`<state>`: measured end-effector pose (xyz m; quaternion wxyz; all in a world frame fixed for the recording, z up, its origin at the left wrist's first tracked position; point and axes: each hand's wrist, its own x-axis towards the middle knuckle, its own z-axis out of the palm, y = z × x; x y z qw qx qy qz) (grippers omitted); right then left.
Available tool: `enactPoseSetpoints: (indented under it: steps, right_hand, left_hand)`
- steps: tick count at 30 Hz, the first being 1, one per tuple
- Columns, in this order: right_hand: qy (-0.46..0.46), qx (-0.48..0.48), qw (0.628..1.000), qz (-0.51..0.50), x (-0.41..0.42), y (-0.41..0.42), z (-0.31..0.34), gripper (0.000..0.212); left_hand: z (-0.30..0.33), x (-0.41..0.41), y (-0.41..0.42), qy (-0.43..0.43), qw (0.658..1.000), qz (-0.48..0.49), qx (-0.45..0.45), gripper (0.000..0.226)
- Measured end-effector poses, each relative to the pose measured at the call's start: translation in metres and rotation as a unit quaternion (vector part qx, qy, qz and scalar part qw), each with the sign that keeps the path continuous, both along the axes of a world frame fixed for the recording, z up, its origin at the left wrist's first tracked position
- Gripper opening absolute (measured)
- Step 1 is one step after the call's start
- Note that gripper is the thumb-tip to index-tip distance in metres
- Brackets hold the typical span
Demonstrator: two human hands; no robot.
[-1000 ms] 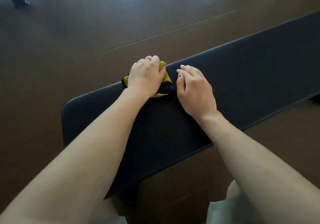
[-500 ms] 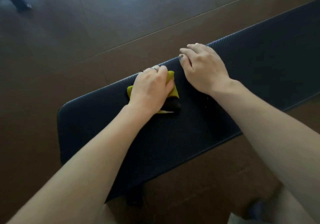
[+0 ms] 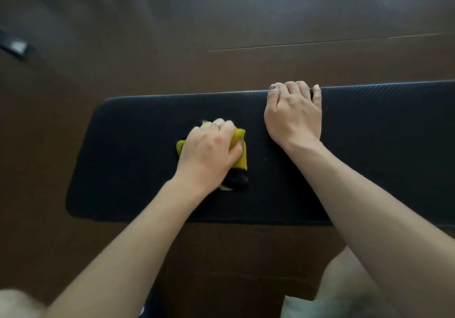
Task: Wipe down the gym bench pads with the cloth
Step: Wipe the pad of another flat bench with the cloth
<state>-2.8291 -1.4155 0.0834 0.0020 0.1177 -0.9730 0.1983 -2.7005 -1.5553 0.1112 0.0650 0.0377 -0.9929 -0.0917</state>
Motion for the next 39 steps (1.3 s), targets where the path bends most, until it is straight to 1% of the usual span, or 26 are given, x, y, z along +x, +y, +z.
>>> enactPoseSetpoints:
  steps: [2, 4, 6, 9, 14, 18, 21, 24, 28, 33, 36, 38, 39]
  right_hand:
    - [-0.002, -0.005, 1.000, 0.006, 0.000, 0.002, 0.001, 0.054]
    - [0.000, -0.012, 1.000, 0.009, 0.000, 0.003, 0.001, 0.054]
    - [0.006, -0.024, 1.000, 0.013, -0.001, 0.004, -0.001, 0.054]
    - [0.010, -0.025, 0.999, 0.018, -0.003, 0.003, -0.002, 0.055]
    - [0.016, -0.030, 0.999, 0.016, -0.004, 0.004, -0.003, 0.055]
    - [0.030, -0.033, 0.999, 0.021, -0.005, 0.004, -0.008, 0.055]
    - [0.037, -0.038, 0.998, 0.017, -0.005, 0.005, -0.009, 0.053]
    - [0.044, -0.040, 0.998, 0.015, -0.005, 0.004, -0.009, 0.054]
    - [0.060, -0.023, 0.998, 0.007, -0.004, 0.002, -0.010, 0.056]
    - [0.068, -0.018, 0.997, -0.018, -0.005, -0.004, -0.009, 0.054]
    - [0.050, -0.026, 0.998, -0.025, -0.006, -0.003, -0.007, 0.051]
    - [0.030, -0.034, 0.999, -0.027, -0.007, -0.002, -0.004, 0.049]
    - [0.022, -0.038, 0.999, -0.031, -0.007, -0.002, -0.002, 0.049]
  left_hand:
    - [-0.003, 0.039, 0.019, 0.018, 1.000, 0.005, 0.008, 0.024]
    - [-0.009, 0.045, 0.026, 0.030, 0.999, 0.024, 0.021, 0.026]
    - [-0.012, 0.029, 0.025, 0.049, 0.998, 0.032, 0.015, 0.028]
    - [-0.015, 0.003, 0.019, 0.054, 0.998, 0.032, 0.010, 0.027]
    - [-0.016, -0.031, 0.006, 0.039, 0.998, 0.043, 0.009, 0.028]
    - [-0.013, -0.057, 0.000, 0.028, 0.997, 0.070, 0.018, 0.028]
    - [-0.010, -0.070, -0.004, 0.017, 0.998, 0.058, 0.019, 0.025]
    - [-0.008, -0.083, -0.009, 0.006, 0.999, 0.043, 0.017, 0.027]
    - [-0.008, -0.105, -0.014, 0.007, 1.000, 0.030, 0.003, 0.028]
    - [-0.008, -0.134, -0.016, -0.034, 0.999, 0.021, -0.024, 0.031]
    - [-0.005, -0.112, -0.007, -0.037, 0.998, -0.003, -0.057, 0.035]
    - [-0.006, -0.062, 0.005, -0.001, 0.997, -0.055, -0.050, 0.034]
    - [-0.004, -0.030, 0.012, 0.023, 0.996, -0.081, -0.031, 0.033]
